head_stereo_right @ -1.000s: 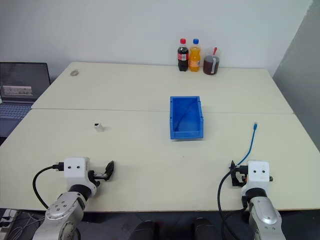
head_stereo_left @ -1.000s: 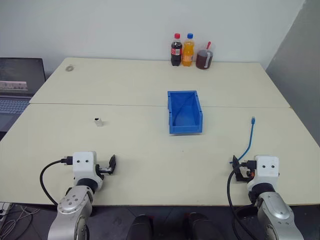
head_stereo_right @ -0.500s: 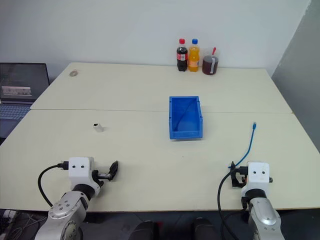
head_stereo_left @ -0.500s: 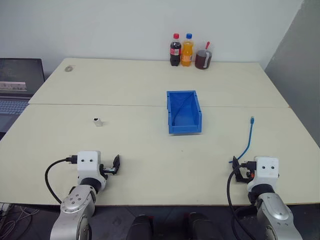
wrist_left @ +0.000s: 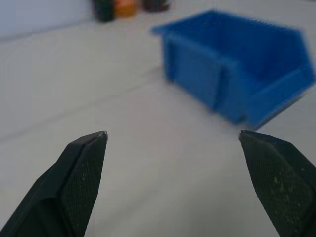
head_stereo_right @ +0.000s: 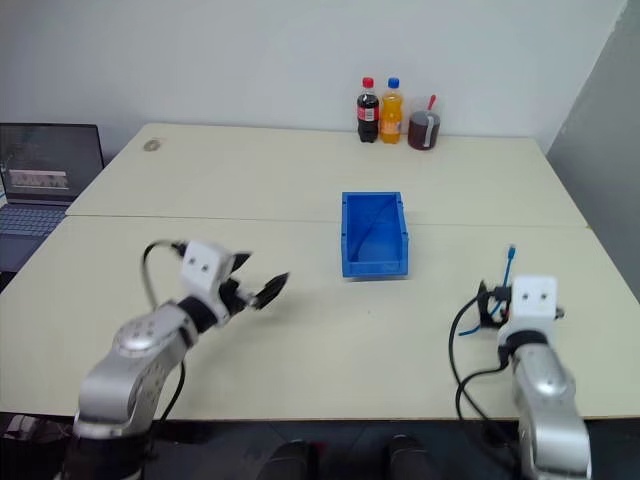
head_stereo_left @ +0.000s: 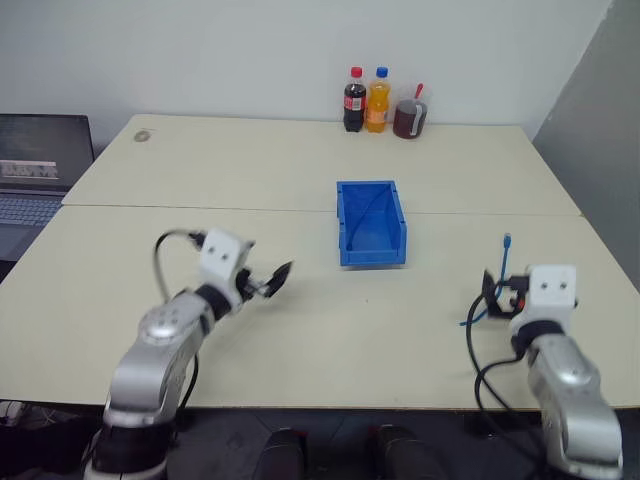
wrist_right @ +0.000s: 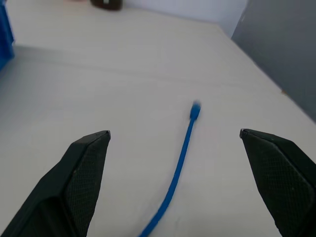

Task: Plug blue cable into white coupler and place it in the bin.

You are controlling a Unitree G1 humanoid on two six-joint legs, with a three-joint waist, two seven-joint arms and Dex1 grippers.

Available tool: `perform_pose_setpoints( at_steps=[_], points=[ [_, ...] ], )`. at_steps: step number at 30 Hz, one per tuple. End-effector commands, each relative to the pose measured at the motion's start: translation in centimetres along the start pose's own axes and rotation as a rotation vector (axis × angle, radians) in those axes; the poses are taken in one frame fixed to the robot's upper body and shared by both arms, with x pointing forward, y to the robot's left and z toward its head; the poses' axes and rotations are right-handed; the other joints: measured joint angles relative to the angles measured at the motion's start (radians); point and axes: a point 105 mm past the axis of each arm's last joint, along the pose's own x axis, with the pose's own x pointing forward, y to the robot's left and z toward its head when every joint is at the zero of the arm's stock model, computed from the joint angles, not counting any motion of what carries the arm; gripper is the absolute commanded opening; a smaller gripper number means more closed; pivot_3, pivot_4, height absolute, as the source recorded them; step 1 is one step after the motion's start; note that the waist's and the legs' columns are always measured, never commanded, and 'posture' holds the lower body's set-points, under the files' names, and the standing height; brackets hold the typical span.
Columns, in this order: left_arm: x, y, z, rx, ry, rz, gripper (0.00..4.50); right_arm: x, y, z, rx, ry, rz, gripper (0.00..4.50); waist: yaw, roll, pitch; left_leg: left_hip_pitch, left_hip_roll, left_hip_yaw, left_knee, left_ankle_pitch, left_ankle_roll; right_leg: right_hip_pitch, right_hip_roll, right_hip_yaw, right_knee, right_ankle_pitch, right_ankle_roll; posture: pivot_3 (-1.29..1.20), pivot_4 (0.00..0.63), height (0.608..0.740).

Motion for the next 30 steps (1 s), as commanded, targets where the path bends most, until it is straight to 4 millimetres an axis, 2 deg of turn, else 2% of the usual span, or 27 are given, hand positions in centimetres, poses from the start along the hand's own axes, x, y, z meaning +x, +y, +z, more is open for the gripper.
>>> perform_pose_setpoints(
  at_steps=[1,6,10,15,18,24,29,30],
  points=[
    [2.6,-4.1,2.5,0.060,-0.053,-0.346,4.48,2.6,-2.2,-0.9,0.064,0.090,-0.015,4.48,-0.001,0.000,0.000,-0.001,0.000,0.000,0.000,0.000,0.000,-0.001,0.000,0.000,0.000,0.000,0.000,0.00,0.150,0.740],
    [4.5,-7.5,4.6,0.129,-0.092,-0.637,4.48,5.4,-1.6,-1.8,0.106,0.180,0.065,4.48,-0.005,0.001,0.001,-0.001,0.000,0.001,-0.002,-0.001,0.001,-0.002,0.000,0.001,0.001,-0.001,-0.003,0.00,0.150,0.740],
    [6.1,-8.0,5.2,0.199,-0.107,-0.708,4.48,7.0,-1.0,-3.0,0.129,0.252,0.083,4.48,-0.010,0.003,0.002,-0.001,0.001,0.001,-0.002,-0.001,0.001,-0.002,0.001,0.001,0.001,-0.001,-0.002,0.00,0.150,0.740],
    [6.0,-7.8,4.8,0.214,-0.099,-0.740,4.48,7.9,-1.5,-4.4,0.199,0.312,0.044,4.48,-0.018,0.004,0.003,-0.001,0.001,0.001,-0.001,-0.001,0.001,-0.001,0.001,0.001,0.001,-0.001,-0.002,0.00,0.150,0.740],
    [5.9,-7.6,4.5,0.224,-0.094,-0.736,4.50,8.1,-1.6,-4.4,0.219,0.312,0.038,4.00,-0.018,0.004,0.003,-0.001,0.001,0.000,0.000,-0.001,0.001,-0.001,0.001,0.001,0.002,-0.001,-0.001,0.00,0.150,0.740],
    [6.0,-7.3,4.4,0.219,-0.086,-0.710,4.50,8.5,-1.0,-4.2,0.191,0.286,0.066,2.45,-0.020,0.004,0.003,-0.001,0.000,0.000,0.000,-0.001,0.001,-0.001,0.001,0.001,0.002,-0.001,0.000,0.00,0.150,0.740],
    [5.8,-7.7,4.6,0.196,-0.082,-0.720,4.50,8.7,-0.1,-4.3,0.130,0.262,0.100,1.34,-0.024,0.004,0.003,-0.001,0.000,0.000,0.000,-0.001,0.002,-0.001,0.001,0.001,0.002,-0.001,0.001,0.00,0.150,0.740],
    [5.7,-7.8,4.5,0.195,-0.079,-0.723,4.50,8.7,-0.1,-4.4,0.131,0.262,0.099,1.00,-0.025,0.004,0.003,-0.001,0.000,0.000,0.000,-0.001,0.002,-0.001,0.001,0.001,0.002,-0.001,0.001,0.00,0.150,0.740]
  ],
)
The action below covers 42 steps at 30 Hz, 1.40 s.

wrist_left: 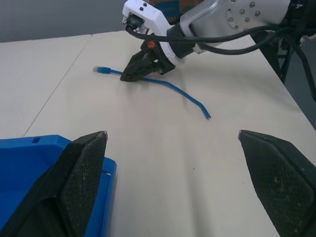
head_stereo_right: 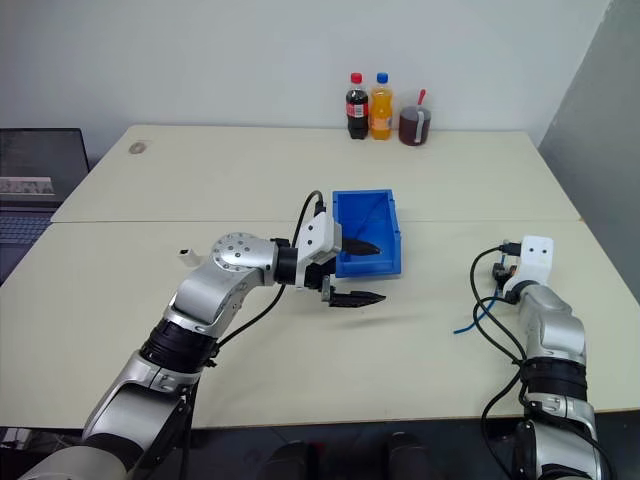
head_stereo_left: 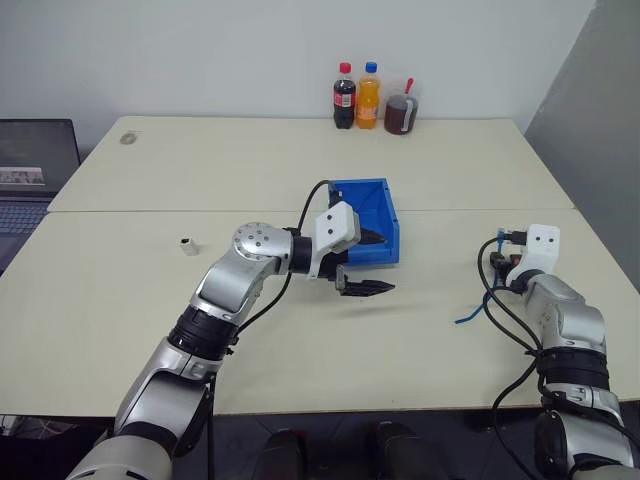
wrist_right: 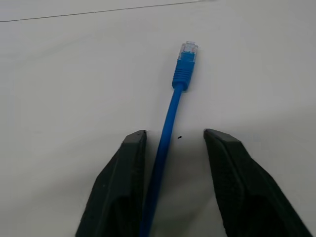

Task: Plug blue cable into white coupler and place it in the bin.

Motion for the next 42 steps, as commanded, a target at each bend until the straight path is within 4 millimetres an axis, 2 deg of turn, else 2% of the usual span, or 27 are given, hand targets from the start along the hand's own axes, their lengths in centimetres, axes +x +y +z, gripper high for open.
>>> perform_pose_setpoints(
  at_steps=[1,4,11,14,17,19,22,24,26,29,32,36,42],
  points=[
    [-0.3,-0.3,1.2,0.030,-0.029,-0.004,4.50,0.2,0.1,-0.2,-0.019,-0.002,0.001,0.79,-0.001,0.000,0.000,0.000,0.000,0.000,0.000,0.000,0.000,0.000,0.000,0.000,0.000,0.000,0.000,0.00,0.150,0.740],
    [-0.5,-0.4,1.1,0.027,-0.022,-0.007,4.50,0.2,0.4,-0.1,-0.040,-0.016,0.008,0.04,-0.001,0.000,0.000,0.000,0.000,0.000,0.000,0.000,0.000,0.000,0.000,0.000,0.000,0.000,0.000,0.00,0.150,0.740],
    [-0.8,-0.8,0.5,0.018,-0.005,-0.006,4.50,-0.1,0.2,-0.1,-0.059,-0.021,0.019,0.04,-0.001,0.000,0.000,0.000,0.000,0.000,0.000,0.000,0.000,0.000,0.000,0.000,0.000,0.000,0.000,0.00,0.150,0.740],
    [-2.5,-0.7,-0.2,0.002,0.028,0.027,4.50,-1.2,0.4,1.0,-0.093,-0.053,0.109,0.04,0.000,0.000,0.000,0.000,0.000,0.000,0.000,0.000,0.000,0.000,0.000,0.000,0.000,0.000,0.000,0.00,0.150,0.740],
    [-6.0,-0.4,-0.6,-0.065,0.042,0.125,4.50,-3.9,1.9,2.5,-0.136,-0.081,0.321,0.04,-0.001,0.005,0.004,0.000,0.000,-0.001,-0.001,0.000,0.000,0.000,0.000,0.000,0.000,0.000,-0.001,0.00,0.150,0.740],
    [-8.6,-1.2,-1.1,-0.110,0.058,0.180,4.50,-7.0,3.9,2.6,-0.204,-0.055,0.543,0.04,-0.004,0.009,0.007,-0.001,0.001,-0.001,-0.001,0.000,0.000,-0.001,0.000,0.000,0.000,0.000,-0.001,0.00,0.150,0.740],
    [-11.5,-3.6,-2.2,-0.166,0.090,0.243,4.50,-12.0,7.0,1.6,-0.310,0.044,0.896,0.04,-0.005,0.010,0.008,0.000,0.002,-0.001,-0.001,0.000,0.000,-0.001,0.001,-0.001,0.000,-0.001,-0.001,0.00,0.150,0.740],
    [-12.6,-5.5,-3.1,-0.207,0.113,0.287,4.50,-14.0,8.8,1.1,-0.375,0.093,1.078,0.04,-0.009,0.009,0.008,0.001,0.004,-0.002,-0.002,-0.001,0.001,0.000,0.001,0.000,-0.001,-0.002,-0.002,0.00,0.150,0.740],
    [-13.5,-7.8,-4.5,-0.253,0.156,0.341,4.50,-15.1,11.0,0.7,-0.440,0.121,1.229,0.04,-0.007,0.004,0.011,0.002,0.005,-0.003,-0.001,-0.001,0.001,0.001,0.001,-0.001,-0.001,-0.002,-0.002,0.00,0.150,0.740],
    [-14.3,-10.9,-5.6,-0.321,0.165,0.488,4.50,-14.6,14.6,0.2,-0.501,0.100,1.350,0.04,-0.014,-0.001,0.014,0.003,0.007,-0.003,0.000,-0.001,0.001,0.001,0.000,-0.001,0.000,0.000,-0.002,0.00,0.150,0.740],
    [-14.2,-13.0,-5.9,-0.359,0.164,0.626,4.50,-13.0,18.1,0.1,-0.534,0.063,1.401,0.04,-0.014,-0.010,0.020,0.009,0.007,-0.003,0.001,0.000,0.001,0.006,-0.003,0.000,0.000,-0.001,-0.006,0.00,0.150,0.740],
    [-14.2,-14.6,-6.6,-0.402,0.174,0.787,4.50,-11.2,22.4,-1.3,-0.666,0.068,1.485,0.04,0.000,-0.010,0.021,0.013,0.007,-0.001,0.001,0.001,0.002,0.009,-0.003,0.000,-0.001,-0.003,-0.008,0.00,0.150,0.740],
    [-14.3,-15.2,-6.9,-0.401,0.183,0.873,4.50,-10.0,24.2,-3.2,-0.762,0.126,1.557,0.04,0.013,-0.010,0.021,0.015,0.006,0.004,-0.001,-0.002,0.000,0.014,-0.006,0.000,-0.003,-0.006,-0.007,0.00,0.150,0.740]
  ],
)
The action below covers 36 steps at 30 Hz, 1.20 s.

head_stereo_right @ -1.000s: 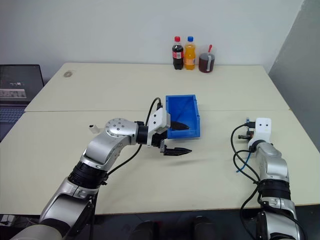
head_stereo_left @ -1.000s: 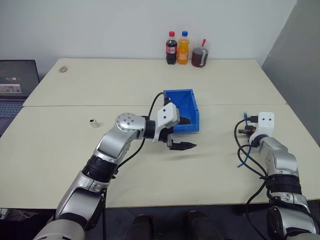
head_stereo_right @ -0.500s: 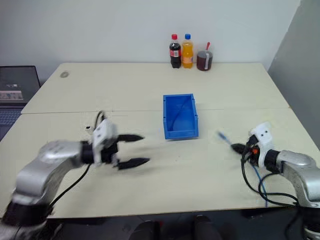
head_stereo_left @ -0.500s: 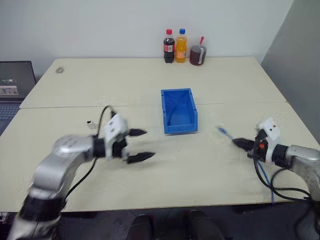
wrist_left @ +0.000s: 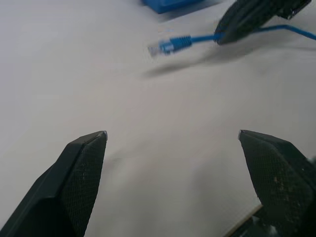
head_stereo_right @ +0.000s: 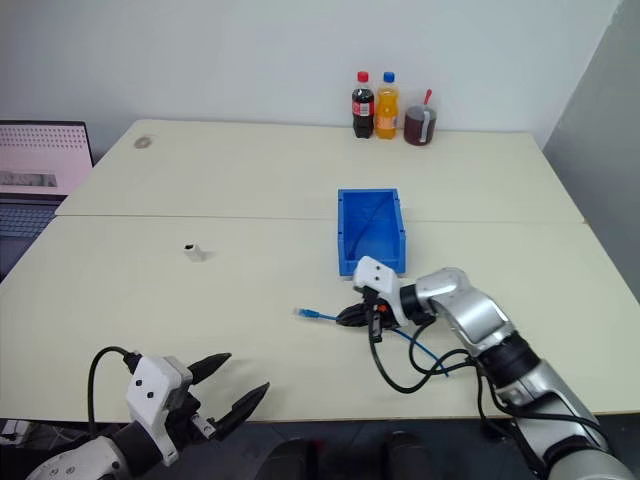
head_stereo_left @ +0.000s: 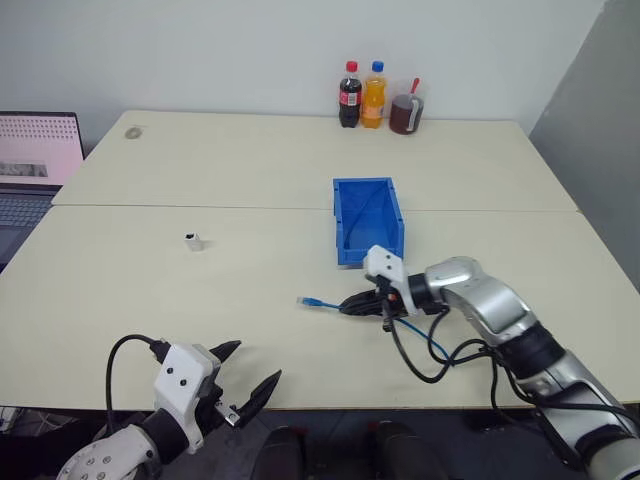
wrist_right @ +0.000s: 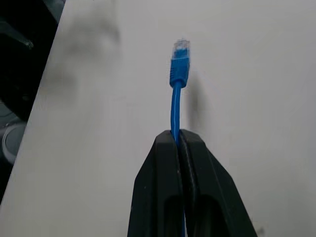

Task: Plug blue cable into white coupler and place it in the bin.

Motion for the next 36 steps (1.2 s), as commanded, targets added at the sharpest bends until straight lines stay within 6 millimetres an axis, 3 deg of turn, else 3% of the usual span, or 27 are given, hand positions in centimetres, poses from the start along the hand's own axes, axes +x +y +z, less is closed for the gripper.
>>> perform_pose_setpoints(
  at_steps=[1,3,9,10,11,12,16,23,28,33,36],
  points=[
    [-0.3,-0.3,1.0,0.047,-0.043,0.032,4.50,0.6,-0.5,-0.2,-0.061,0.033,0.035,0.04,0.000,0.000,0.000,0.000,0.000,0.000,0.000,0.000,0.000,0.000,0.000,0.000,0.000,0.000,0.000,0.00,0.150,0.740],
    [-0.4,0.0,0.8,0.056,-0.041,0.043,4.50,0.8,-0.7,-0.3,-0.062,0.031,0.045,0.04,-0.001,0.000,0.000,0.000,0.000,0.001,0.000,-0.001,0.000,0.000,0.001,0.000,0.000,0.000,0.000,0.00,0.150,0.740],
    [0.8,1.0,1.5,0.111,-0.055,-0.014,4.50,0.3,-1.0,-1.2,-0.063,0.043,0.016,1.25,-0.003,0.002,0.001,0.002,0.000,-0.002,0.000,-0.001,0.000,0.000,0.003,0.000,0.003,-0.003,-0.006,0.00,0.150,0.740],
    [1.4,1.5,2.0,0.131,-0.059,-0.061,4.50,-0.5,-1.0,-0.9,-0.039,0.014,-0.021,1.37,-0.003,0.002,0.001,0.002,0.000,-0.002,0.000,-0.001,0.000,0.000,0.003,0.000,0.003,-0.003,-0.006,0.00,0.150,0.740],
    [2.0,2.0,2.5,0.151,-0.064,-0.100,4.50,-1.3,-0.8,-0.6,-0.023,-0.011,-0.050,1.84,-0.006,0.002,0.001,0.002,0.000,-0.003,0.000,-0.001,0.000,0.000,0.004,-0.001,0.003,-0.002,-0.006,0.00,0.150,0.740],
    [2.3,2.4,2.9,0.163,-0.066,-0.124,4.50,-1.8,-0.7,-0.4,-0.012,-0.027,-0.067,1.86,0.006,0.003,0.002,0.002,0.000,-0.002,0.000,-0.001,0.000,0.001,0.004,-0.001,0.003,-0.002,-0.006,0.00,0.150,0.740],
    [4.0,3.4,4.3,0.238,-0.057,-0.260,4.50,-4.1,1.1,0.1,0.019,-0.074,-0.141,2.80,0.017,0.003,0.002,0.000,-0.001,-0.007,0.000,-0.001,0.000,0.000,0.004,-0.004,0.003,0.000,-0.001,0.00,0.150,0.740],
    [6.4,3.2,5.4,0.365,-0.012,-0.530,4.50,-7.5,4.4,2.5,0.090,-0.215,-0.273,4.48,0.000,0.005,0.003,0.000,0.000,-0.004,-0.002,-0.001,-0.001,0.000,0.005,-0.005,0.002,0.000,0.000,0.00,0.150,0.740],
    [7.8,4.1,3.8,0.495,0.086,-0.703,4.50,-9.1,6.5,2.0,0.090,-0.198,-0.330,4.50,0.007,0.005,0.003,0.000,0.000,-0.006,-0.002,-0.002,-0.001,0.000,0.007,-0.006,0.002,0.000,-0.001,0.00,0.150,0.740],
    [10.3,5.3,3.1,0.554,0.117,-0.748,4.50,-9.6,6.4,1.3,0.117,-0.196,-0.412,4.50,0.009,0.005,0.003,0.000,-0.001,-0.003,-0.001,-0.001,-0.001,-0.001,0.006,-0.005,0.002,0.000,0.000,0.00,0.150,0.740],
    [11.7,5.1,2.7,0.573,0.113,-0.783,4.50,-9.6,6.2,1.2,0.128,-0.204,-0.443,4.50,0.010,0.004,0.003,-0.001,-0.001,-0.003,-0.001,-0.001,-0.001,0.000,0.006,-0.005,0.002,0.001,0.001,0.00,0.150,0.740]
  ],
)
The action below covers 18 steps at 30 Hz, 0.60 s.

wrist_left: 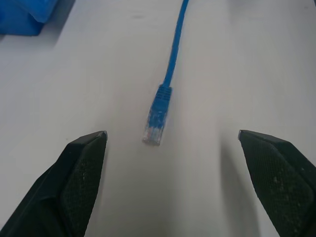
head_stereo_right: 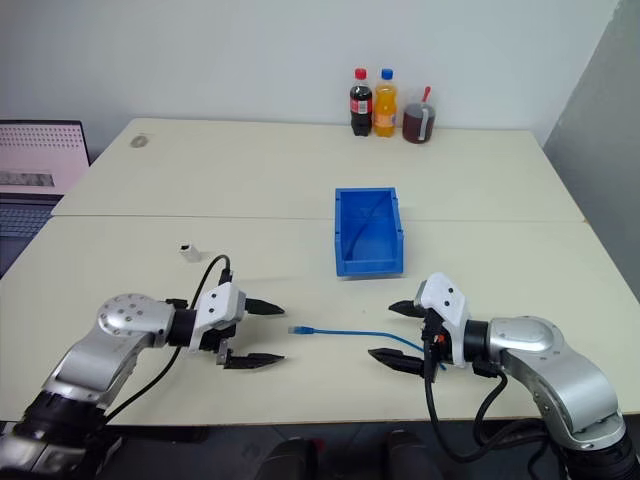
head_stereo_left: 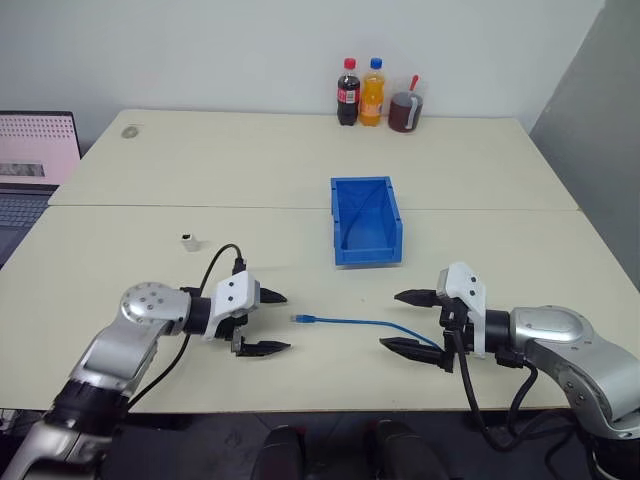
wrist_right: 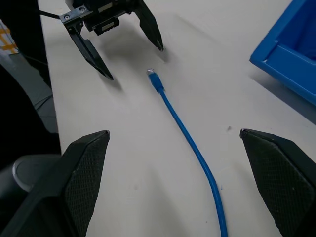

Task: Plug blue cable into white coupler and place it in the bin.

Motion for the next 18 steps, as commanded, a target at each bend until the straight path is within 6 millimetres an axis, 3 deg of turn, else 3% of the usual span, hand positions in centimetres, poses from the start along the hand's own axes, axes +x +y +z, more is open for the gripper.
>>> perform_pose_setpoints(
  at_steps=[1,7,8,18],
  points=[
    [1.7,0.5,-0.4,0.057,0.003,-0.053,4.50,-0.3,-0.1,0.9,-0.022,-0.040,-0.045,4.50,0.000,0.000,0.000,0.000,0.000,0.000,0.000,0.000,0.000,0.000,0.000,0.000,0.000,0.000,0.000,0.00,0.150,0.740],
    [3.0,-0.7,-1.9,0.075,0.019,-0.163,4.50,-0.4,-0.5,0.8,-0.019,-0.044,-0.082,4.50,0.001,0.000,-0.001,-0.001,-0.001,-0.001,0.000,0.000,0.000,0.000,0.000,0.000,0.000,0.000,0.000,0.00,0.150,0.740],
    [2.9,-0.7,-2.1,0.078,0.033,-0.169,4.12,-0.5,-0.5,0.9,-0.018,-0.045,-0.087,4.50,0.000,0.000,-0.001,0.000,-0.001,-0.001,0.000,0.000,0.000,0.001,0.000,0.000,0.000,0.000,0.000,0.00,0.150,0.740],
    [1.4,-0.4,-5.2,0.054,0.159,-0.170,2.19,-0.4,-0.6,1.3,-0.045,-0.041,-0.081,4.50,-0.002,0.002,-0.005,0.003,0.000,-0.001,0.000,0.001,0.001,0.002,0.001,0.000,0.001,0.001,0.001,0.00,0.150,0.740]
  ],
)
